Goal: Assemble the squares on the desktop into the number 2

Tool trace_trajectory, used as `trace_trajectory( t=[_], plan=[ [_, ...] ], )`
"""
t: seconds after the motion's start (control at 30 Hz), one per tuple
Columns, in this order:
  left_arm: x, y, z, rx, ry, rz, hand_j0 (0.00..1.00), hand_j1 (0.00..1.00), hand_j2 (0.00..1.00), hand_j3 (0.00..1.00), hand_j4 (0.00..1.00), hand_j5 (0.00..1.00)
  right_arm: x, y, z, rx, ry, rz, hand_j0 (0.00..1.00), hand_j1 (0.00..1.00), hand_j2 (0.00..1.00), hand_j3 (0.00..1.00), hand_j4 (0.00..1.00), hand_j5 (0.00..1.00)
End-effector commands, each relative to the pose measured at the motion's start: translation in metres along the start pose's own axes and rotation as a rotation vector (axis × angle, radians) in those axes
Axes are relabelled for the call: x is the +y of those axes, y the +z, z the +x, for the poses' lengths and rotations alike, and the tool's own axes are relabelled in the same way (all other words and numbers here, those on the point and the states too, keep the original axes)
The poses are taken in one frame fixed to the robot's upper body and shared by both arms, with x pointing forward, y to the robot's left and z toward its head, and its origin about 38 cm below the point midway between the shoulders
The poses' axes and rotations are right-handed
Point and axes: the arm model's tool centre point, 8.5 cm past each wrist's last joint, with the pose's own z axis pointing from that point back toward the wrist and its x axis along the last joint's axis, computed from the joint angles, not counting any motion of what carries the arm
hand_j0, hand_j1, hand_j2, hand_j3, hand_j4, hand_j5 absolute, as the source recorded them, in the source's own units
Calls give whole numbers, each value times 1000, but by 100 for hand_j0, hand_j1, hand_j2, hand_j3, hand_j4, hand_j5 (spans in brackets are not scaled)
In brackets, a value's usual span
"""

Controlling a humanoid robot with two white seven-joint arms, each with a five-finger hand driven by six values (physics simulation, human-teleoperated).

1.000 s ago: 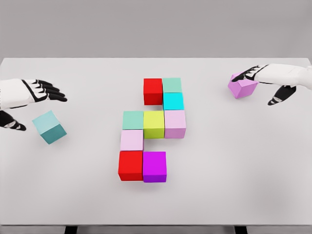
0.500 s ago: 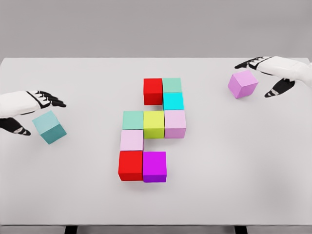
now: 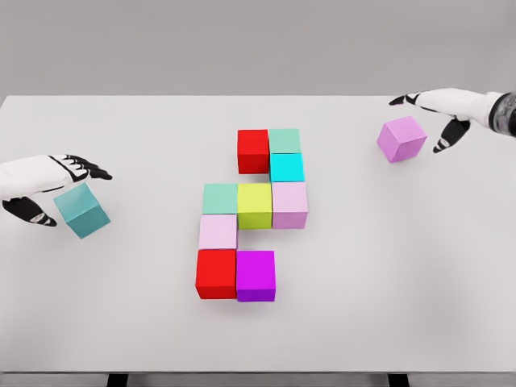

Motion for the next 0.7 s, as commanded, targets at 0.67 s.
trace_trajectory(
  t=[0.67],
  plan=[
    [-14, -13, -8, 24, 19, -17, 100, 100, 100, 100, 100, 100, 16, -41, 15, 24, 24, 73, 98, 98, 98, 98, 98, 98]
  ],
)
